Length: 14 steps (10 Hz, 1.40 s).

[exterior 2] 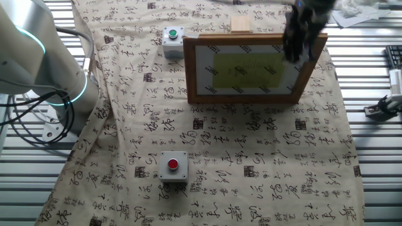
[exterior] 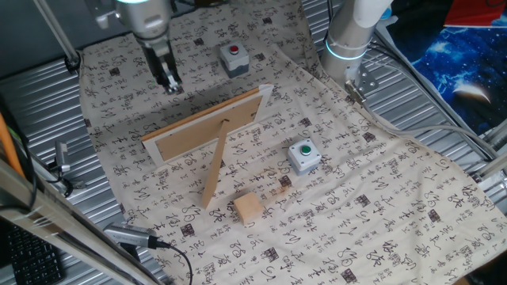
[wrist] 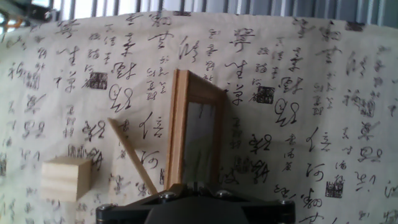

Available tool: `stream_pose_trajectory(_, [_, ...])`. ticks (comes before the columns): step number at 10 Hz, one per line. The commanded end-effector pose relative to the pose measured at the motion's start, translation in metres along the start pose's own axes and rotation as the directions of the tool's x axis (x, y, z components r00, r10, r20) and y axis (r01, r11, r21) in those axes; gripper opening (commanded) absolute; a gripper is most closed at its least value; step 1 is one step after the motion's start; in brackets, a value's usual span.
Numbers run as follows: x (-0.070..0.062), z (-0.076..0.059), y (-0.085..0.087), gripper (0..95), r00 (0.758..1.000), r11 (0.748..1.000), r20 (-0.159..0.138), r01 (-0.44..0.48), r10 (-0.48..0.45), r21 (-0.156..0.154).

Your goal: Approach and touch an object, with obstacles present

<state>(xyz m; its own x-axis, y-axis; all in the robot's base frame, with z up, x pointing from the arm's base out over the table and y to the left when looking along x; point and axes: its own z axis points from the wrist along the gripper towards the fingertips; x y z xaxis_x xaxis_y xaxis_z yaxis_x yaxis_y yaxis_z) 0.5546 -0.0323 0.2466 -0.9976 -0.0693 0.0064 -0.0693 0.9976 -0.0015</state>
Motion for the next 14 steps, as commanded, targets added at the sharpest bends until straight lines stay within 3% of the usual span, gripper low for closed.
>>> stream_pose_trajectory(1, [0.005, 0.024, -0.034, 0.0, 1.000, 1.000, 0.005, 0.031, -0.031, -0.004])
stream_pose_trajectory(3, [0.010, 0.056, -0.063, 0.0, 0.999, 0.999, 0.008, 0.033, -0.033, -0.012])
stream_pose_trajectory(5, [0.020, 0.090, -0.081, 0.0, 1.000, 1.000, 0.022, 0.019, -0.019, -0.013])
stream_pose_trajectory(7, [0.032, 0.133, -0.089, 0.0, 0.999, 1.000, 0.035, 0.000, 0.000, -0.012])
stream_pose_trajectory(9, [0.035, 0.153, -0.089, 0.0, 0.999, 1.000, 0.040, -0.004, 0.005, -0.008])
stream_pose_trajectory(10, [0.037, 0.175, -0.089, 0.0, 0.999, 1.000, 0.046, -0.005, 0.005, -0.006])
stream_pose_trajectory(11, [0.039, 0.183, -0.090, 0.0, 0.999, 1.000, 0.049, -0.004, 0.004, -0.005])
stream_pose_trajectory(14, [0.039, 0.186, -0.090, 0.0, 0.999, 1.000, 0.049, -0.001, 0.001, -0.004])
